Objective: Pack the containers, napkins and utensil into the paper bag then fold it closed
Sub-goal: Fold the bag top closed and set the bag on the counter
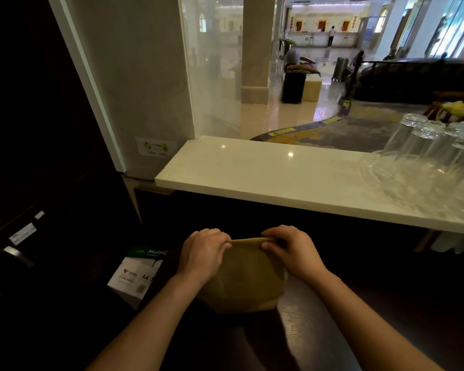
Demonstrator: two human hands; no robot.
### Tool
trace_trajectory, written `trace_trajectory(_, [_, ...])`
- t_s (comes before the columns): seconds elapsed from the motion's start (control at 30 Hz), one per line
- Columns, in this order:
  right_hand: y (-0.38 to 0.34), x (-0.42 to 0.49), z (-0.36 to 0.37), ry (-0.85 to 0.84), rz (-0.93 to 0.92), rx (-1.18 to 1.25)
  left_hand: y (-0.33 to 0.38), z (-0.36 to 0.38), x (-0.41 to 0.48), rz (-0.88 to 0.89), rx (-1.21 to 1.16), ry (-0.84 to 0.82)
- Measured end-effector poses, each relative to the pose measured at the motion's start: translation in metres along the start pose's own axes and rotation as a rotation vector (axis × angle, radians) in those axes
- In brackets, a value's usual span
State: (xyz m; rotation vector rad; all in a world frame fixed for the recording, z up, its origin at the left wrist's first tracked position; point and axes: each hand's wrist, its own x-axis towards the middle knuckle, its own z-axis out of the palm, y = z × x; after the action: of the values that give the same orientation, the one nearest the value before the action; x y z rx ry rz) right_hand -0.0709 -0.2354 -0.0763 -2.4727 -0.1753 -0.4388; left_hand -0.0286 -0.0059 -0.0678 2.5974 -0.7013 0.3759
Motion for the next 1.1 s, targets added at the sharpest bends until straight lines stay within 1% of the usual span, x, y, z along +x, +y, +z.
trace_trajectory(0.07, [-0.005, 0.003, 0.000, 0.024, -0.030, -0.094, 0.001, 0.000, 0.000, 0.000, 0.000, 0.003])
trace_trajectory(0.2, [-0.007, 0.005, -0.001, 0.035, -0.047, -0.193, 0.013, 0.005, 0.004, 0.080, -0.027, -0.003])
trace_trajectory(0.33, [-0.021, 0.008, -0.001, -0.023, -0.175, -0.289, 0.028, 0.016, 0.013, 0.121, 0.007, -0.007])
trace_trajectory(0.4, [-0.027, 0.011, 0.000, -0.056, -0.205, -0.323, 0.030, 0.019, 0.015, 0.114, 0.033, 0.001])
trace_trajectory(0.6, [-0.030, 0.010, -0.004, -0.076, -0.177, -0.377, 0.018, 0.008, 0.009, 0.182, 0.056, 0.020])
trace_trajectory(0.63, [-0.028, 0.010, -0.006, -0.083, -0.165, -0.387, 0.010, 0.004, 0.006, 0.167, 0.061, 0.019])
trace_trajectory(0.77, [-0.021, 0.009, -0.010, -0.103, -0.113, -0.391, -0.035, -0.012, -0.012, 0.012, 0.037, 0.022])
trace_trajectory(0.9, [-0.037, 0.016, 0.003, -0.129, -0.124, -0.400, -0.042, -0.012, -0.018, -0.026, 0.044, -0.011])
trace_trajectory(1.0, [-0.054, 0.028, 0.013, -0.166, -0.181, -0.396, -0.035, -0.013, -0.012, 0.011, 0.032, -0.037])
trace_trajectory(1.1, [-0.070, 0.036, 0.024, -0.190, -0.218, -0.380, -0.025, -0.014, -0.008, 0.087, 0.082, -0.028])
